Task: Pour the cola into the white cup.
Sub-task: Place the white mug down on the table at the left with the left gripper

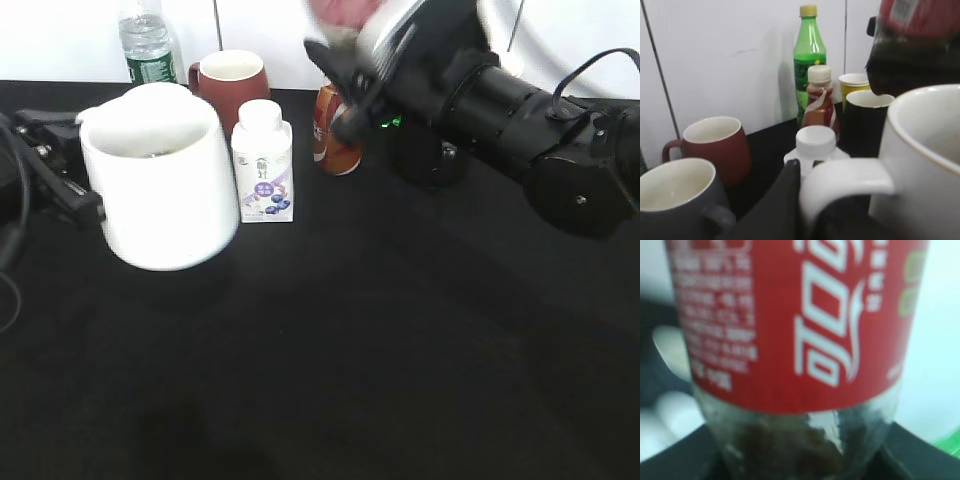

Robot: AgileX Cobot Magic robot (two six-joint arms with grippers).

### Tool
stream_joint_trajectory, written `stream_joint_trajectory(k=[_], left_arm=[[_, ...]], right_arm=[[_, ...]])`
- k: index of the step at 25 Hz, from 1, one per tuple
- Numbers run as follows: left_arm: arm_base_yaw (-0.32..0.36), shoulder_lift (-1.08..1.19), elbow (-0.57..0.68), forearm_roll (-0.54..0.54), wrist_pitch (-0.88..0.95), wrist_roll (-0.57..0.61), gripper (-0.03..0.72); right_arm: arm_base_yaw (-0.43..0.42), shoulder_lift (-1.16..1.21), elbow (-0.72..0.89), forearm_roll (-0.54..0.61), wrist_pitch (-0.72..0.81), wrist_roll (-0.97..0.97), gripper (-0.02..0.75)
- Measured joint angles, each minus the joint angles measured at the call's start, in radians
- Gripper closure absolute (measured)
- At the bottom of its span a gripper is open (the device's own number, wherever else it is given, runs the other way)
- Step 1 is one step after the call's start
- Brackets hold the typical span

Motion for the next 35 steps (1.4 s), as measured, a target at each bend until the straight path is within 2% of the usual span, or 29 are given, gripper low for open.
stream_joint_trajectory(k=[1, 3, 5, 10, 12, 15, 21, 24, 26, 29, 32, 34, 35], left_arm=[[0.002, 0.000, 0.000, -0.041, 0.014, 0.008, 0.653], [0.036, 0.000, 0.000, -0.103, 0.022, 0.072, 0.653], [0.091, 0.000, 0.000, -0.184, 0.042, 0.106, 0.653], [0.307, 0.025, 0.000, -0.301, 0.015, 0.177, 0.653], [0.342, 0.103, -0.013, -0.353, -0.048, 0.196, 0.653], [0.347, 0.267, -0.120, -0.384, -0.091, 0.203, 0.653], [0.347, 0.612, -0.420, -0.387, -0.101, 0.206, 0.653], [0.347, 0.719, -0.596, -0.370, -0.046, 0.206, 0.653], [0.336, 0.757, -0.683, -0.344, 0.006, 0.206, 0.653], [0.319, 0.804, -0.759, -0.332, 0.043, 0.205, 0.653], [0.319, 0.823, -0.773, -0.323, 0.025, 0.197, 0.651], [0.319, 0.823, -0.776, -0.311, 0.036, 0.194, 0.612], [0.319, 0.823, -0.777, -0.309, 0.037, 0.193, 0.559]], right_arm=[[0.000, 0.000, 0.000, -0.001, 0.000, 0.137, 0.353], [0.000, 0.000, 0.000, -0.001, 0.000, 0.260, 0.353], [0.000, -0.005, 0.000, -0.001, 0.001, 0.285, 0.353], [0.000, -0.108, 0.108, -0.002, 0.002, 0.290, 0.353], [0.000, -0.168, 0.168, -0.002, 0.002, 0.290, 0.353], [0.000, -0.249, 0.227, -0.001, 0.002, 0.290, 0.353], [0.000, -0.329, 0.239, 0.000, 0.052, 0.291, 0.353], [0.000, -0.329, 0.239, 0.006, 0.096, 0.291, 0.353], [0.000, -0.329, 0.240, 0.049, 0.099, 0.291, 0.353], [0.000, -0.329, 0.240, 0.067, 0.100, 0.291, 0.353], [0.000, -0.330, 0.240, 0.069, 0.105, 0.291, 0.353], [0.000, -0.331, 0.240, 0.069, 0.106, 0.290, 0.353], [0.000, -0.331, 0.240, 0.069, 0.106, 0.290, 0.353]])
